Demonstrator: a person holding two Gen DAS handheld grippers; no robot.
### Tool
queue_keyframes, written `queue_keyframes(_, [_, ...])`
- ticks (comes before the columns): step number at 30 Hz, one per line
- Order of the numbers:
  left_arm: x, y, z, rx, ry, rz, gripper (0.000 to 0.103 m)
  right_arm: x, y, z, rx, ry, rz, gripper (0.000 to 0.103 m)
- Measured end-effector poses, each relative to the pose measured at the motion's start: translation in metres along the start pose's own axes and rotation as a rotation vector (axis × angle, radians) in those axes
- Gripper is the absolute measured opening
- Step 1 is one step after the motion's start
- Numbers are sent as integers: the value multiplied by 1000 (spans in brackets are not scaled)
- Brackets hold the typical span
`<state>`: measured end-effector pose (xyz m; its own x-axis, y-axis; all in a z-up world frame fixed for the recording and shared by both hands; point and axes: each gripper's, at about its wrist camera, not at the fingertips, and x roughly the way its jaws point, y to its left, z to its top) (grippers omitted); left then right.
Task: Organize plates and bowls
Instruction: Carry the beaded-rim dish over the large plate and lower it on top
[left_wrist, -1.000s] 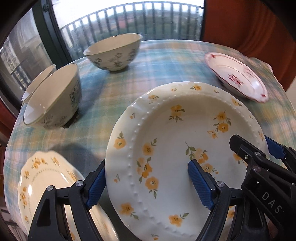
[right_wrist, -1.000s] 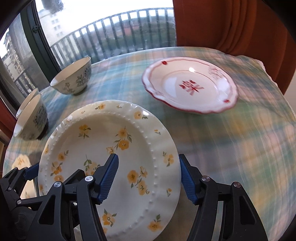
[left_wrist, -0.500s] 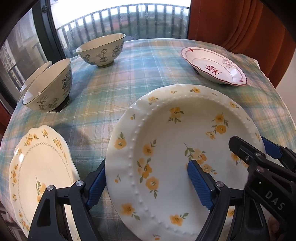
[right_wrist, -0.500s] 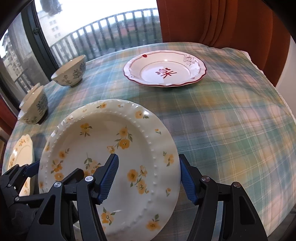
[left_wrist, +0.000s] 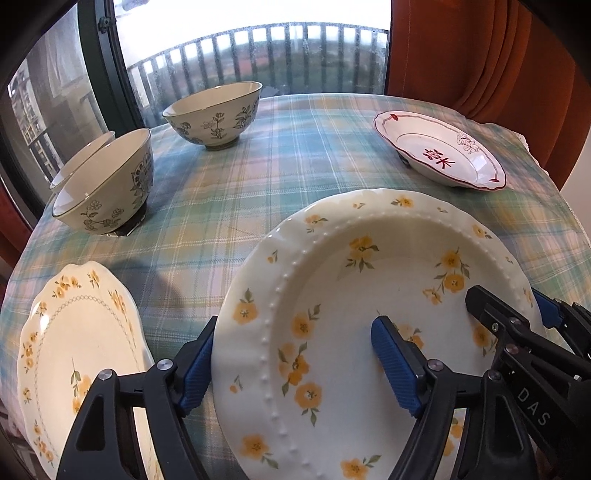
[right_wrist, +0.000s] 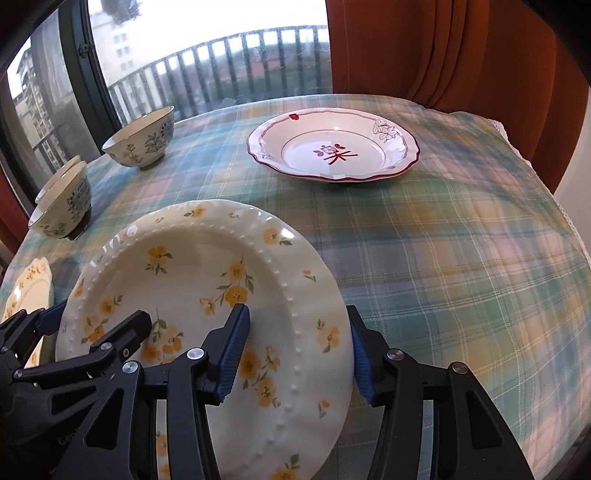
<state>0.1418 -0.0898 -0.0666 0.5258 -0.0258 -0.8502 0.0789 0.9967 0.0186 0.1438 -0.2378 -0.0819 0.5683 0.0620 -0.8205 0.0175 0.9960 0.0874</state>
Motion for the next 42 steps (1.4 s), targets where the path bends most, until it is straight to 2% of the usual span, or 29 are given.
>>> queue_keyframes(4, [-3, -2, -2, -5, 12, -18, 80, -2, 0, 2, 24, 15, -21, 56])
queue_keyframes(8, [-12, 0, -3, 16, -20, -37, 79, -12, 3, 3, 0, -11, -63, 56])
queue_keyframes(14, [-35, 11, -2, 5, -69, -72, 79, -30, 6, 6, 21, -25, -43, 56])
queue_keyframes(19, [-53, 33, -1, -31, -107, -75, 79, -47, 28, 10, -13, -61, -37, 56])
queue_keyframes(27, [-75, 82, -6, -85, -170, -36, 79, -60, 76, 15, -67, -85, 15, 56])
queue_keyframes(42, [-70, 168, -26, -167, -141, 6, 79, -46, 165, 6, -180, -25, 98, 56])
